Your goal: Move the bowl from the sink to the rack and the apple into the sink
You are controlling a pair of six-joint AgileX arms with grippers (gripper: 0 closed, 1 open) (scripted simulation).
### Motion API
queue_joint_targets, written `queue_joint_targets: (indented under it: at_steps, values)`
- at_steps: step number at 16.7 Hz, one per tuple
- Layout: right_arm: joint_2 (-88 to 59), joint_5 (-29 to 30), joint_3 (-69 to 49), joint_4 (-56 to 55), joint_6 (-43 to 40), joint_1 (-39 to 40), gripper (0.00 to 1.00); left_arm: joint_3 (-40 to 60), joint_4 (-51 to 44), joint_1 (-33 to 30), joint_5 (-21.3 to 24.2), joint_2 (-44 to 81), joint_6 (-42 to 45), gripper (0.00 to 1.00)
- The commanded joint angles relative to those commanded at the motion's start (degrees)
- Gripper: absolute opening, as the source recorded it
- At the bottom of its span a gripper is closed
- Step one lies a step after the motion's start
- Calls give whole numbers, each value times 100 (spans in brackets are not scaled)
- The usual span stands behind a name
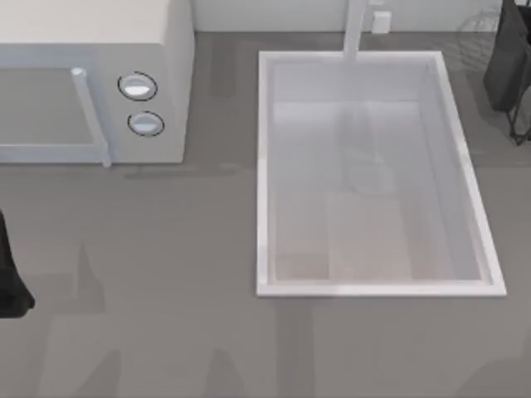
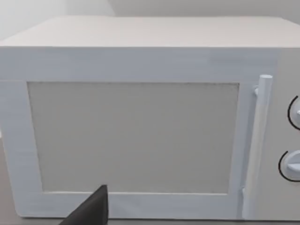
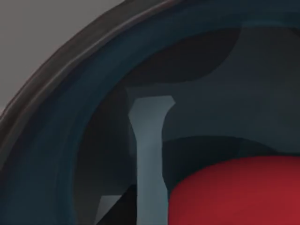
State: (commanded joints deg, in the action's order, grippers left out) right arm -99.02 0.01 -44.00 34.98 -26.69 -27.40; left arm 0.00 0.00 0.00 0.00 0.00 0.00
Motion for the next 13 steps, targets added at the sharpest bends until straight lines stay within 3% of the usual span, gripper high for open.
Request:
queue_joint_targets:
  at_steps: [5, 13]
  values:
    - [0, 0, 0, 0, 0, 0, 2, 0, 0, 0, 0, 0, 0, 100]
    - [0, 0, 0, 0, 0, 0, 0, 0, 0, 0, 0, 0, 0, 100]
